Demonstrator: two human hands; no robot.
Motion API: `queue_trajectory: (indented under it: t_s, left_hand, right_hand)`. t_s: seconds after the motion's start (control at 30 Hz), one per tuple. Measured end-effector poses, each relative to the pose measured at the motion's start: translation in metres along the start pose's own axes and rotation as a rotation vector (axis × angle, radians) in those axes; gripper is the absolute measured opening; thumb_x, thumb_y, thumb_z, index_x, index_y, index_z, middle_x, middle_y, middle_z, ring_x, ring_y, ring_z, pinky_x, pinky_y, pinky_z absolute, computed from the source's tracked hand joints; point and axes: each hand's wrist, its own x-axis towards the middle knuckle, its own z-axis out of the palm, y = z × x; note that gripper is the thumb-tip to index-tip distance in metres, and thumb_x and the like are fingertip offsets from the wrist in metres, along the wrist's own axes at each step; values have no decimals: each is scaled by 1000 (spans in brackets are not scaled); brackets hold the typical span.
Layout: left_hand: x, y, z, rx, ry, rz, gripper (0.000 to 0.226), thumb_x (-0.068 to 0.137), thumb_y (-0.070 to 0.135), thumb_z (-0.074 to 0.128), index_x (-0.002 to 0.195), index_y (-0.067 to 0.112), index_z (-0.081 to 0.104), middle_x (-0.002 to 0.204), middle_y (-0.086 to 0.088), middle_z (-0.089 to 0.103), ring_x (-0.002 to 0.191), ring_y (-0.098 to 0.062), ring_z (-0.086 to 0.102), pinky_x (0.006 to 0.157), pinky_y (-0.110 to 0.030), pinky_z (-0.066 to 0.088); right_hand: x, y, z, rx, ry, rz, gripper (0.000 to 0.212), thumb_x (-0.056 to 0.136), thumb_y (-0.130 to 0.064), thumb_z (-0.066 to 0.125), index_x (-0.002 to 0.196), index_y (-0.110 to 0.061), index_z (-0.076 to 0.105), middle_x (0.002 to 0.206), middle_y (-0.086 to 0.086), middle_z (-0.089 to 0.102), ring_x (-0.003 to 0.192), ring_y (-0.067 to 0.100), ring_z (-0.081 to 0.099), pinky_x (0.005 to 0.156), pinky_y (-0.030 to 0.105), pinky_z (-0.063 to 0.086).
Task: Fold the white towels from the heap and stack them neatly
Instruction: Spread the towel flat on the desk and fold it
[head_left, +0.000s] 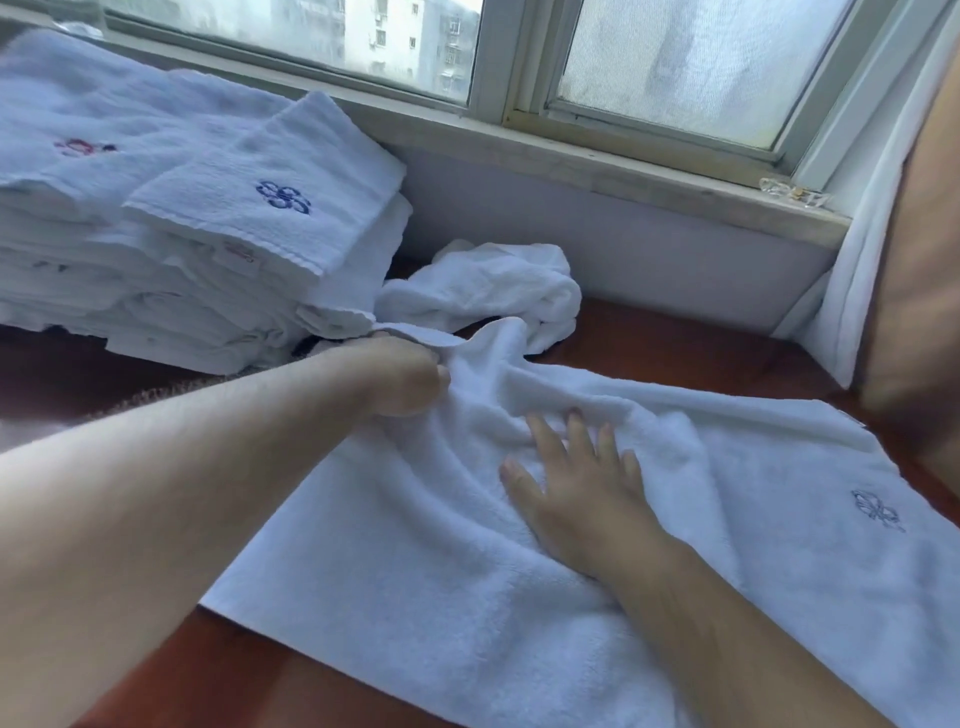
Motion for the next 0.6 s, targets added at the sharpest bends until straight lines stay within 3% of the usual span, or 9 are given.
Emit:
queue_trajectory:
  t_s: [0.17,0.37,0.6]
  left_hand:
    - [21,-3,20,-123,66,-72,56,104,35,20,159,24,16,166,-7,13,151,-30,12,122,-48,12]
    - [-15,-33,48,-174,272,18,68,93,64,17,153,33,22,161,0,23,148,-24,16,120,-45,13]
    - [-65,-67,60,-86,203,10,71,92,65,13,156,36,16,168,5,4,152,-19,9,122,-41,11]
  right_hand:
    - [10,6,0,-5,17,9,85,84,-78,11,156,-40,-14,167,-4,-19,152,25,-21,122,50,-11]
    - [24,8,-8,-24,-20,-11,82,90,-77,16,159,-39,-8,167,-4,-19,152,25,-22,123,50,-10]
    - [-5,-22,2,-45,-70,-115,83,87,-77,10,158,-38,-11,165,1,-25,151,28,-26,122,49,-14]
